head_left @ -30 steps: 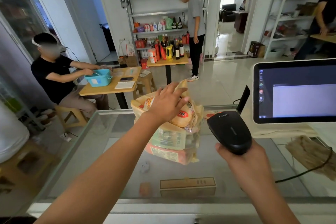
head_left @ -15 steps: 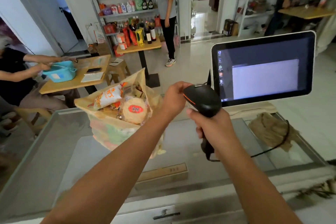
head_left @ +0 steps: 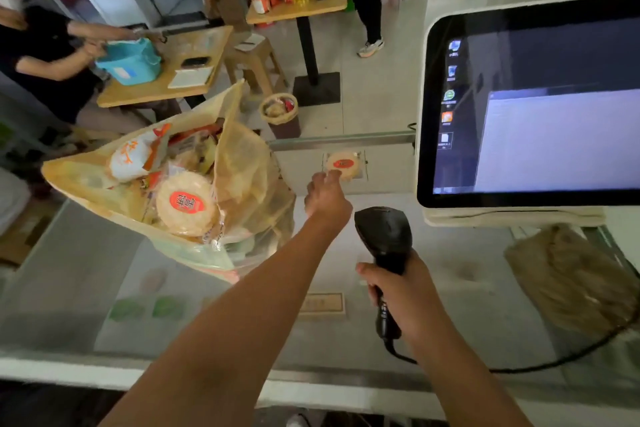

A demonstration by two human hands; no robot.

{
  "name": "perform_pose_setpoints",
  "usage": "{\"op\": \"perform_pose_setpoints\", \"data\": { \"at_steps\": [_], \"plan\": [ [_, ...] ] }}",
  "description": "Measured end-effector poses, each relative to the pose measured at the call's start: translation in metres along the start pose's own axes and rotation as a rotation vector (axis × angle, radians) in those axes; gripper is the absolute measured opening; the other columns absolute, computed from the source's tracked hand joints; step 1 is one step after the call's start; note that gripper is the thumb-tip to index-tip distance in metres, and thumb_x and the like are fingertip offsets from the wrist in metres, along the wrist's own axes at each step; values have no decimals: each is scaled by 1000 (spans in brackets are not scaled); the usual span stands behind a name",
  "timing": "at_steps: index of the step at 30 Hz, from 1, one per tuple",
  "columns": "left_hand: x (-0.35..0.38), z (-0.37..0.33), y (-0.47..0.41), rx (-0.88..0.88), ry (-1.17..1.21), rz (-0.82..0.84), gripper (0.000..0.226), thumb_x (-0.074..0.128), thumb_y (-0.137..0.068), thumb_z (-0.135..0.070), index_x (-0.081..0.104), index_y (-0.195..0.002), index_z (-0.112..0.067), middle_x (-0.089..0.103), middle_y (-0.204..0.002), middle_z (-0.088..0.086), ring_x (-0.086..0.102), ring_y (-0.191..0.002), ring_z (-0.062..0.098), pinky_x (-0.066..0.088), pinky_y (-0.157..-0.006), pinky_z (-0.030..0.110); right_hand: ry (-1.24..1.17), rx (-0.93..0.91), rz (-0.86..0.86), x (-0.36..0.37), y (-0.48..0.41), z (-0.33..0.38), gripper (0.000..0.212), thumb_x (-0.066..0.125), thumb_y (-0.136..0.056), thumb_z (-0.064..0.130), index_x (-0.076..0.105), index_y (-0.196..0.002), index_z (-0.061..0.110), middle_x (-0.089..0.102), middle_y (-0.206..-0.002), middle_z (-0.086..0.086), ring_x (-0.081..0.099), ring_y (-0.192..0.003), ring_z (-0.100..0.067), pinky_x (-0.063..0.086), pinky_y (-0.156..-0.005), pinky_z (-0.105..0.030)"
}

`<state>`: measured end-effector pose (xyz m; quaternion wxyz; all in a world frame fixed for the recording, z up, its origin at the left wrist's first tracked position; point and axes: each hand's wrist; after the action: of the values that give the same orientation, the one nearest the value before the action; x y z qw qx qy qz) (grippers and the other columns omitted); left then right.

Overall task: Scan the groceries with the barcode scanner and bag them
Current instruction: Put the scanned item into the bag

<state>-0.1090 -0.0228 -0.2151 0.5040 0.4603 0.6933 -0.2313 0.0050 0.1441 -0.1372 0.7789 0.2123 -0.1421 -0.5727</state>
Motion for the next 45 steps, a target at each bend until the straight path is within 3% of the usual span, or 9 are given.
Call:
{"op": "perform_pose_setpoints", "data": {
  "at_steps": [7, 13, 15, 18, 23, 29, 35, 40, 45],
  "plan": [
    [20, -10, -61, 236, -396, 114, 86, 57, -90, -6, 5, -157, -23, -5, -166, 12, -7, -152, 34, 0, -121, 54, -30, 10, 57, -14, -6, -16, 18, 65, -83, 0, 55, -97, 1, 48, -60, -13, 44, -40, -9, 42, -43, -15],
    [17, -24, -50, 192, -467, 165, 69, 60, -89, -20, 27, -149, -23, 37, -143, 17, 39, -131, 37, 32, -110, 54, -1, -4, 23, -15, 0, -19, 18, 66, -81, -1, 55, -95, 4, 48, -60, -12, 44, -40, -7, 41, -45, -16],
    [13, -25, -29, 156, -223, 121, 54, 58, -93, -19, 36, -143, -22, 51, -130, 12, 53, -117, 32, 47, -99, 47, -1, -21, 12, -13, 8, -14, 17, 65, -81, -2, 56, -94, 5, 48, -61, -12, 45, -45, -11, 41, -48, -19],
    [-13, -34, -1, -39, 543, 83, 34, 65, -94, -22, 46, -121, -17, 64, -103, 0, 64, -93, 22, 57, -86, 42, 52, -49, -25, -10, 23, -1, 12, 64, -79, -2, 57, -85, 5, 51, -61, -10, 48, -49, -15, 43, -48, -17],
    [-105, -62, 44, -66, 1213, 208, 38, 73, -89, -28, 58, -122, -14, 74, -106, 7, 74, -92, 24, 61, -83, 45, -52, -271, -140, -3, 73, 23, 11, 67, -82, -1, 58, -79, 6, 57, -58, -1, 53, -49, -8, 46, -50, -18],
    [-178, -39, 91, 55, 1299, 212, 35, 64, -95, -27, 58, -126, -12, 74, -111, 8, 73, -98, 25, 58, -90, 47, -163, -294, -293, 53, 134, 49, 21, 81, -72, 10, 62, -78, 17, 58, -61, -5, 55, -62, -22, 49, -66, -31],
    [-214, 1, 131, 216, 1309, 472, 42, 68, -84, 10, 60, -123, -2, 71, -114, 18, 71, -102, 30, 62, -80, 38, -216, -351, -317, 106, 183, 38, 23, 82, -71, 15, 66, -85, 8, 55, -57, 1, 52, -59, -21, 43, -61, -28],
    [-210, 25, 151, 318, 1172, 300, 27, 74, -81, 6, 67, -102, -9, 74, -104, 15, 70, -101, 36, 56, -91, 52, -238, -385, -431, 128, 201, 32, 29, 83, -71, 26, 66, -87, 9, 55, -58, 0, 51, -58, -22, 41, -63, -31],
    [-206, 27, 151, 388, 1133, 181, 28, 75, -83, 2, 64, -100, -17, 72, -93, -7, 71, -85, 6, 58, -71, 19, -173, -401, -464, 138, 209, 47, 18, 81, -73, 23, 65, -78, 17, 58, -57, -1, 54, -60, -23, 44, -66, -33]
  ]
}}
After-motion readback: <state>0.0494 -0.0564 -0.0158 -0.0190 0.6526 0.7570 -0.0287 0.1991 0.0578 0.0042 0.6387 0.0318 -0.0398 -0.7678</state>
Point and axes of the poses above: each hand's wrist, its own y-axis away from the middle knuckle, its own x-axis out of the palm, z = x × y
